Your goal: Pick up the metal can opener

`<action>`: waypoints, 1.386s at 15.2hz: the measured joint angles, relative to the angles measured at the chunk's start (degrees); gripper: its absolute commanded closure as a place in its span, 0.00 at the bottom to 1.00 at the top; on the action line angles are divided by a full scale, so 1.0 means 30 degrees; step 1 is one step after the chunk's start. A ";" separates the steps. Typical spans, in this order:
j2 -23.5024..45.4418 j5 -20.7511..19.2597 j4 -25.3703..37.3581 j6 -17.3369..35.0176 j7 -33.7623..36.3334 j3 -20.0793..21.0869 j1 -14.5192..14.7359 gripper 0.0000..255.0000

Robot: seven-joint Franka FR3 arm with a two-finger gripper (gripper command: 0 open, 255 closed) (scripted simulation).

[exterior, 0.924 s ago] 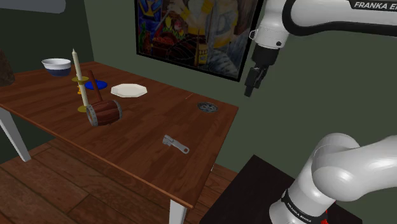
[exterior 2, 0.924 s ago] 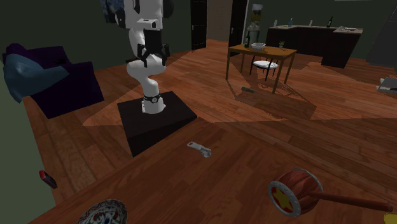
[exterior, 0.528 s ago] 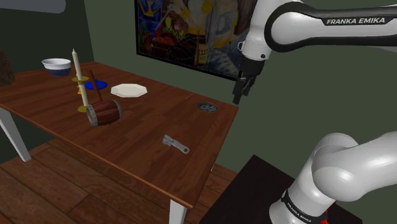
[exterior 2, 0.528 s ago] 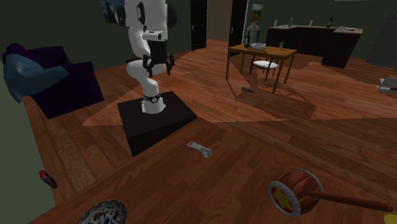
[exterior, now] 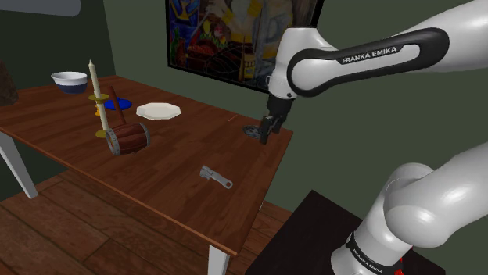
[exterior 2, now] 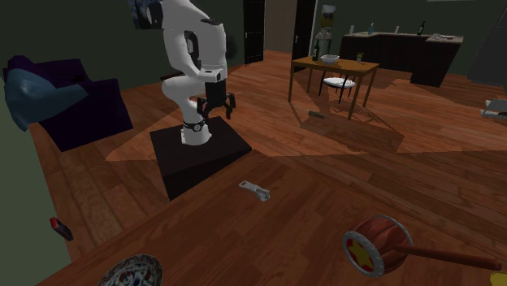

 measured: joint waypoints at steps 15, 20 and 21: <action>1.0678 0.0230 0.2668 0.8527 0.1127 0.0655 0.0513 0.00; 1.4548 0.0097 0.5020 1.0230 0.1417 0.0734 0.0720 0.00; 1.5142 0.0078 0.5417 1.0452 0.1459 0.0739 0.0761 0.00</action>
